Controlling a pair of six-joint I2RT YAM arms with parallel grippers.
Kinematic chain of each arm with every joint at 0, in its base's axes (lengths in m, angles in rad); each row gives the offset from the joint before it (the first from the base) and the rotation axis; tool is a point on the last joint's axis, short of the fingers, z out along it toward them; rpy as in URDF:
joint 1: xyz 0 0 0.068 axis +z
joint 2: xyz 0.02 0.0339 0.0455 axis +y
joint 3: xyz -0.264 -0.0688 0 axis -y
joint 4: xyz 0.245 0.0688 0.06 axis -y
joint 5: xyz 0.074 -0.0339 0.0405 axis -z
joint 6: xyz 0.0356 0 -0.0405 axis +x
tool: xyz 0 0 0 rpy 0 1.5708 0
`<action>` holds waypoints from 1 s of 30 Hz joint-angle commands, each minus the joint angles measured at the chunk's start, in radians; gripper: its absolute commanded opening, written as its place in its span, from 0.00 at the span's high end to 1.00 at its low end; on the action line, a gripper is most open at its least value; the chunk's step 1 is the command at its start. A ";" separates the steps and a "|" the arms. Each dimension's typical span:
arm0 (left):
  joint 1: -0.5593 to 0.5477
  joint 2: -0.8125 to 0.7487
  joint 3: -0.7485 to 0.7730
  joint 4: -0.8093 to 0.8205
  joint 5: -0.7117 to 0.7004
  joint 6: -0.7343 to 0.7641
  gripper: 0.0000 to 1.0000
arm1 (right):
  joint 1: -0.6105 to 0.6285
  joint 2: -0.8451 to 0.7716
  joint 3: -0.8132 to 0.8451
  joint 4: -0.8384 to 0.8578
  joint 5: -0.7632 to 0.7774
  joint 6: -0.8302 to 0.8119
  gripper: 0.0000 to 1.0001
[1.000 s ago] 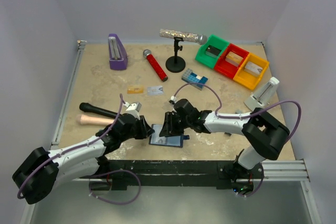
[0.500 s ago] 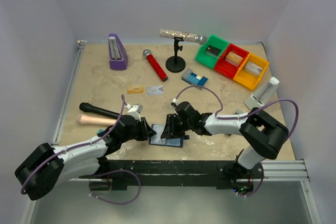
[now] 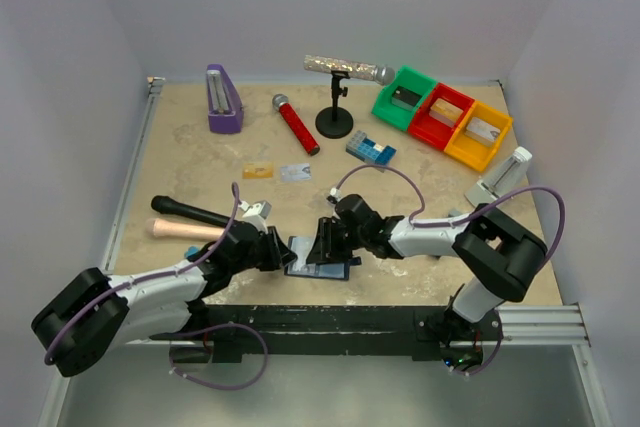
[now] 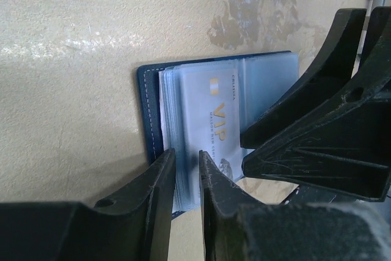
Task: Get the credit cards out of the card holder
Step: Remove the credit card from the card holder.
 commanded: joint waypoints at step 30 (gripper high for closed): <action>-0.028 -0.005 -0.055 0.046 -0.035 -0.022 0.77 | -0.033 -0.030 -0.096 0.201 -0.030 0.084 0.54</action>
